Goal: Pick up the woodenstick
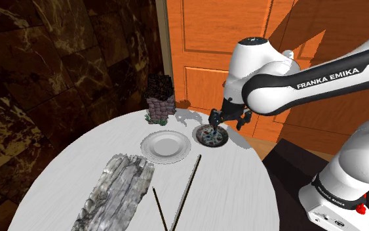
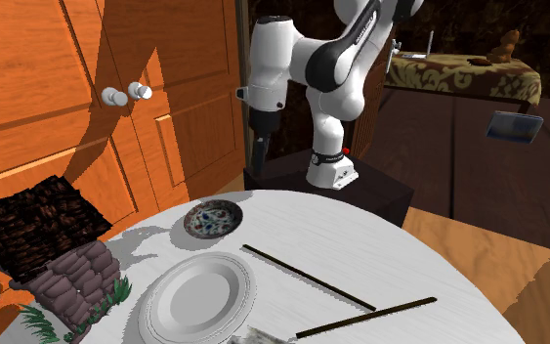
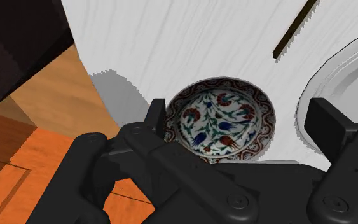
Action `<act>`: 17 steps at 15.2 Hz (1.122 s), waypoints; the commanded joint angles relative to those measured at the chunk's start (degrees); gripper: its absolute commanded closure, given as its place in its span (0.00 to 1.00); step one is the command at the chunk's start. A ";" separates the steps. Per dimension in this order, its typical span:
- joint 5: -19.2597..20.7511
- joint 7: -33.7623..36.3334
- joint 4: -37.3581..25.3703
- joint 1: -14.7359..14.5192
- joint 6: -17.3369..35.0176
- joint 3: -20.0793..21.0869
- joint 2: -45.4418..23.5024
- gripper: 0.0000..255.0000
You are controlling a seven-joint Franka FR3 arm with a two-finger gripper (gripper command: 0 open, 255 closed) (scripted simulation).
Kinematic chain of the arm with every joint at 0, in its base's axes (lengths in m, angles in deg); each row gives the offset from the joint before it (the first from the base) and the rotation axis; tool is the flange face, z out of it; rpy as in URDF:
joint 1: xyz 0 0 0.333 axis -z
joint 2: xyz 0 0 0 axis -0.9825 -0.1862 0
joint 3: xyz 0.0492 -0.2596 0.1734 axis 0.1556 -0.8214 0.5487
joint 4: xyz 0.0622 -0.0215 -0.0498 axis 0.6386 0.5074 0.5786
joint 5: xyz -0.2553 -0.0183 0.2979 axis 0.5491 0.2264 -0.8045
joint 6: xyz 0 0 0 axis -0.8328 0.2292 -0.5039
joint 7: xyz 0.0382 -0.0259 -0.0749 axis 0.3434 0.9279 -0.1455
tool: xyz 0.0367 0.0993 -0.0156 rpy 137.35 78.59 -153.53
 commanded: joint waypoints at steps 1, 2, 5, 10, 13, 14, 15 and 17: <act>0.80 5.65 -0.63 2.30 4.36 3.73 -4.60 0.00; 1.68 8.68 -1.09 3.68 6.45 5.76 -7.09 0.00; 6.83 19.26 -3.09 9.12 12.34 12.39 -15.27 0.00; 31.75 47.59 -9.03 20.45 18.17 22.42 -33.66 0.00; 44.95 61.05 -13.06 17.21 17.46 18.26 -42.46 0.00; 46.39 62.14 -13.14 16.29 17.88 17.14 -43.37 0.00; 47.91 63.28 -13.25 15.62 18.25 16.28 -44.32 0.00; 50.89 65.51 -13.51 14.33 18.97 14.58 -46.19 0.00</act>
